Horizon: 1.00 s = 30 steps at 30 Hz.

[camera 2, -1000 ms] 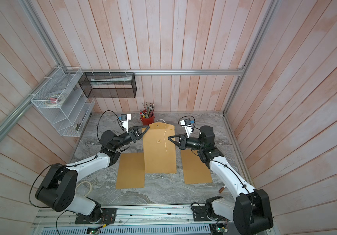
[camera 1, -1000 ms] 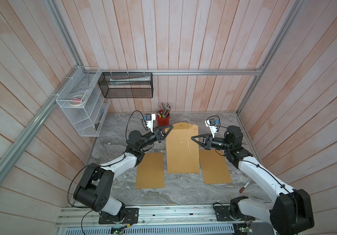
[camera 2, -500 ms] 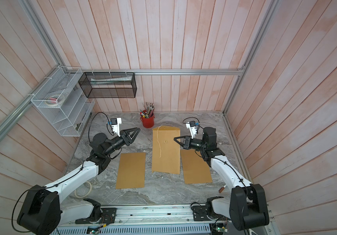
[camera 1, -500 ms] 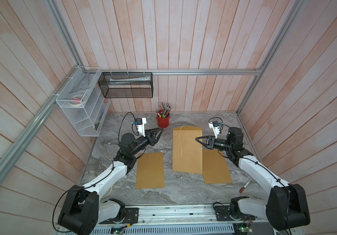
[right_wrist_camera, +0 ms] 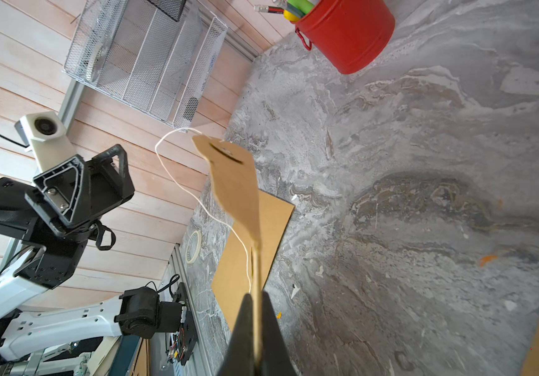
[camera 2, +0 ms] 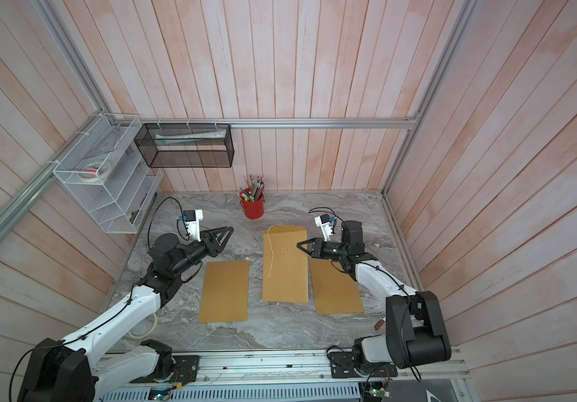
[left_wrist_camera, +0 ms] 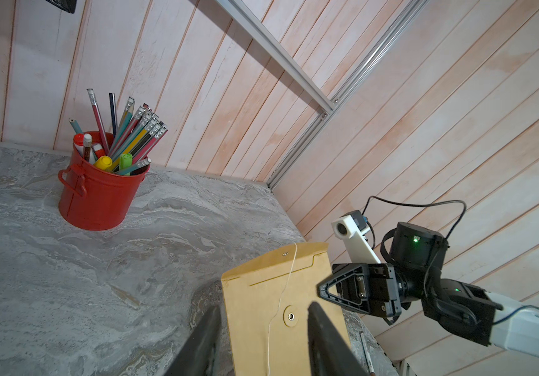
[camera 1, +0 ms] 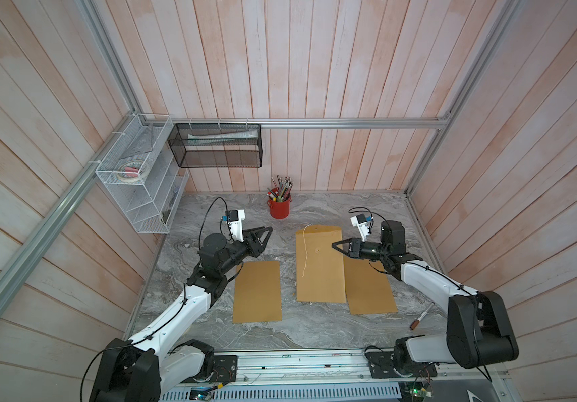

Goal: Open the file bag
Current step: Place the file bag at the center of the board.

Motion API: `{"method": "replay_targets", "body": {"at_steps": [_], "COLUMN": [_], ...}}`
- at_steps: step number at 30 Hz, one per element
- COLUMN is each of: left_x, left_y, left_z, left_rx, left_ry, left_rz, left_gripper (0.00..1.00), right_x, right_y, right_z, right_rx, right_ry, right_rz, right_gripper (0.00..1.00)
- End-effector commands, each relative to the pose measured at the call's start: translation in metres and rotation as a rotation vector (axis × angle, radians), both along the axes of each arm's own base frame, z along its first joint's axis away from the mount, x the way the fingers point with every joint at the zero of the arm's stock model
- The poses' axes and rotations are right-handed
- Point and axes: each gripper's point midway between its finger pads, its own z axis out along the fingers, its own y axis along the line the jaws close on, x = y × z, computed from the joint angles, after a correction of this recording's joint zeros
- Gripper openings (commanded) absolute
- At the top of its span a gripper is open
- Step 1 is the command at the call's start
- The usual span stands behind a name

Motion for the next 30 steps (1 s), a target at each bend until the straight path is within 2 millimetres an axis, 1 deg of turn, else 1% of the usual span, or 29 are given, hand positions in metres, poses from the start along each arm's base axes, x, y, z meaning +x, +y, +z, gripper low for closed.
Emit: {"method": "replay_targets", "body": {"at_steps": [1,7,13,20,27,30], "left_x": [-0.001,-0.004,-0.006,-0.007,-0.006,-0.007], "left_y": [0.005,0.007,0.009,0.01,0.01,0.01], "left_z": [-0.007,-0.011,-0.014,-0.015,-0.016,-0.018], "left_rx": [0.016,0.018,0.02,0.017,0.015,0.014], "left_ry": [0.002,0.009,0.013,0.014,0.017,0.019], "left_rz": [0.02,0.024,0.032,0.038,0.038,0.039], "left_gripper": [0.46,0.46,0.46,0.46,0.46,0.46], "right_x": [-0.001,-0.002,-0.005,-0.007,-0.006,-0.004], "right_y": [-0.004,-0.004,-0.003,0.001,0.01,0.013], "right_z": [-0.022,-0.051,-0.075,-0.091,-0.107,-0.111], "right_rx": [-0.035,-0.046,-0.075,-0.091,-0.107,-0.11], "right_ry": [0.056,0.13,0.19,0.239,0.284,0.292], "right_rz": [-0.014,-0.024,-0.037,-0.044,-0.031,-0.028], "right_gripper": [0.0,0.0,0.0,0.0,0.0,0.0]}}
